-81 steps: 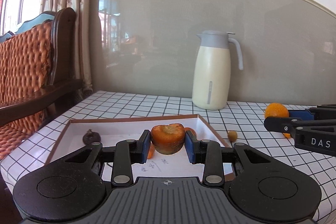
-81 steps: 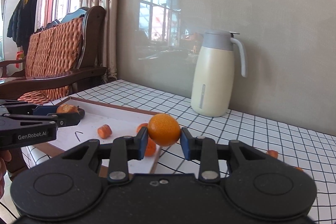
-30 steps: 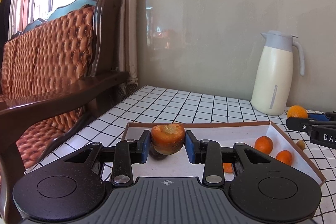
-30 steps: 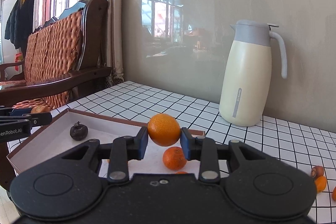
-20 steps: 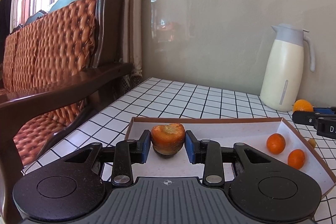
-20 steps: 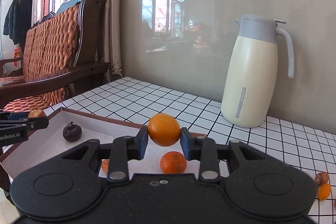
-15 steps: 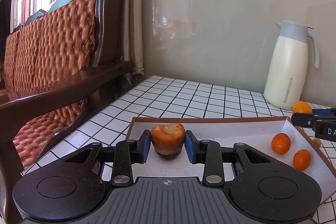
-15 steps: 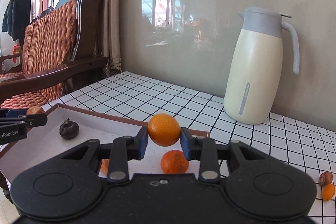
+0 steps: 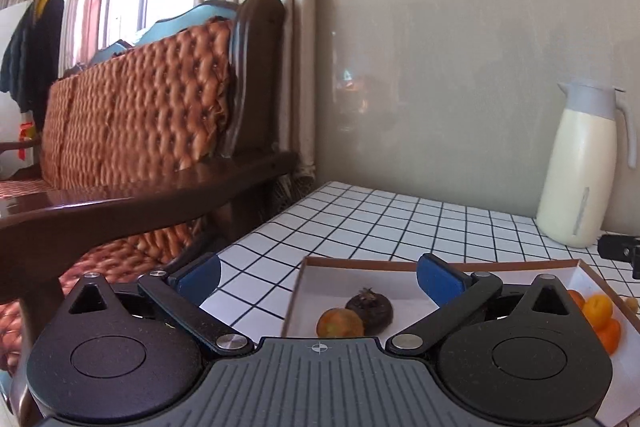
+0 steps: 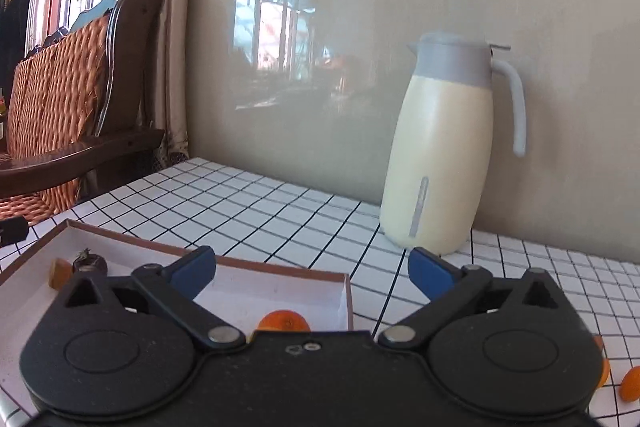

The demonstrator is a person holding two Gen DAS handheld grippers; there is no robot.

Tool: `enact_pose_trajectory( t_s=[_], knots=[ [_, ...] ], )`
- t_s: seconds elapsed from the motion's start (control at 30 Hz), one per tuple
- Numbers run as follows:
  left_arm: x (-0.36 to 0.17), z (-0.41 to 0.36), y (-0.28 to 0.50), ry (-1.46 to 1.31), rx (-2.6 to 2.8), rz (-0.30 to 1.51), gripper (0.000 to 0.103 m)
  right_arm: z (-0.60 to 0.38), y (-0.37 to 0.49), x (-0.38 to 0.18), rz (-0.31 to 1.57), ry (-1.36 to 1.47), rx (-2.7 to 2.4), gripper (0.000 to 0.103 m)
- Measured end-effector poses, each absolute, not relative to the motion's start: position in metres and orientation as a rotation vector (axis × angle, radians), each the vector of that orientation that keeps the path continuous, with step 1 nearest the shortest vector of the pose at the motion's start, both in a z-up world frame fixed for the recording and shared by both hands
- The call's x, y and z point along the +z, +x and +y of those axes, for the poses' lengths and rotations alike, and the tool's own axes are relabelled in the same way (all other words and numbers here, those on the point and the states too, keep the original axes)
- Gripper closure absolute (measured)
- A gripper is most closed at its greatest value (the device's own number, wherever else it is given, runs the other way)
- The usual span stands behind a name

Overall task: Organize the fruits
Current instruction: 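Open both tools to drop the carrot piece and orange into the tray, then move both tools back toward the remaining fruits on the table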

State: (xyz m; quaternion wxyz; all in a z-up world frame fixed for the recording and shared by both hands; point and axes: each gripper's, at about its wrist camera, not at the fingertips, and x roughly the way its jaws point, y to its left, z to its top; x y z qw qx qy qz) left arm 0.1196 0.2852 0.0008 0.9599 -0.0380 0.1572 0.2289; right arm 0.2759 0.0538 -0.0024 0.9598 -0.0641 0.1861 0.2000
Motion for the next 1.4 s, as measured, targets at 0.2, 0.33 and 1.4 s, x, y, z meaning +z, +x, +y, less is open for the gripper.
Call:
enact_pose_trajectory(
  t_s=[0.2, 0.33, 1.4],
  knots=[
    [-0.004, 0.288, 0.124, -0.095, 0.434, 0.355, 0.000, 0.057, 0.275, -0.008, 0.393, -0.146, 0.413, 0.006],
    [-0.005, 0.283, 0.124, -0.092, 0.422, 0.358, 0.000, 0.058, 0.272, -0.007, 0.398, -0.149, 0.419, 0.006],
    [0.025, 0.147, 0.099, -0.013, 0.299, 0.233, 0.000, -0.059, 0.223, 0.013, 0.388, -0.088, 0.328, 0.006]
  ],
)
